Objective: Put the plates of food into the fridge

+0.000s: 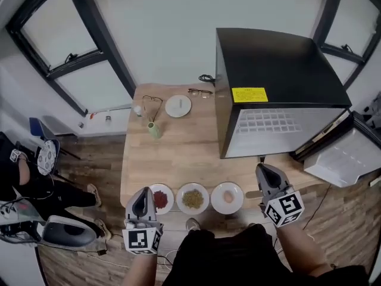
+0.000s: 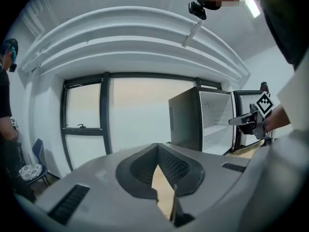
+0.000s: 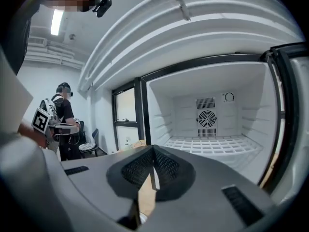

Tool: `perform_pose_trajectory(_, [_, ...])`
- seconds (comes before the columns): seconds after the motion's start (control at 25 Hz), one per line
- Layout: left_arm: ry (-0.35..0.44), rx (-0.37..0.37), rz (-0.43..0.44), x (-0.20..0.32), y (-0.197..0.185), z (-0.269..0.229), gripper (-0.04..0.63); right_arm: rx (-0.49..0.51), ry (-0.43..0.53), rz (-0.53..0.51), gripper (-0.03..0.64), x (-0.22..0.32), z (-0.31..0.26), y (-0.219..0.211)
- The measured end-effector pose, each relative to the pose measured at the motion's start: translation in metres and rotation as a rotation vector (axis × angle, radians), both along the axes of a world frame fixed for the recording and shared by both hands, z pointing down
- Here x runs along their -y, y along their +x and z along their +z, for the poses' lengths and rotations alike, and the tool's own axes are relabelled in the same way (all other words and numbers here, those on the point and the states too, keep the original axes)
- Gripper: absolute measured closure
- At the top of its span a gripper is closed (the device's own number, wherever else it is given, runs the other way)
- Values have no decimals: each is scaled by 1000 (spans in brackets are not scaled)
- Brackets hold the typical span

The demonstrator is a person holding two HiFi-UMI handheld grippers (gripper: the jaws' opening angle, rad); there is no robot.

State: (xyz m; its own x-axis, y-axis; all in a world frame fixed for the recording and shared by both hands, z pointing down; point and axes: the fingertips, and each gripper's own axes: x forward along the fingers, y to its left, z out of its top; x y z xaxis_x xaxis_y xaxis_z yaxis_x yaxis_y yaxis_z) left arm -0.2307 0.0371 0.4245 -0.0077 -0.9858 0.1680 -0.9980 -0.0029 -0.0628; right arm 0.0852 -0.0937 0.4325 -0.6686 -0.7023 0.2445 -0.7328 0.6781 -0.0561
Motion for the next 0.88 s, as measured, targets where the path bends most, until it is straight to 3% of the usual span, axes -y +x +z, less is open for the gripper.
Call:
perform_pose_trajectory(0.24, [5,-43,164,45,-34,8,592,-22,2,129,595,-5,-7,-35])
perform_pose_trajectory(0.56, [34,-80,309,84,-11,-5,592,-27,1,209,597,-25,-21,-29])
perform_pose_trajectory(0.88, [-4,-114,290,63,17,10,592,-28,-12,150,595,-41,-6,-16])
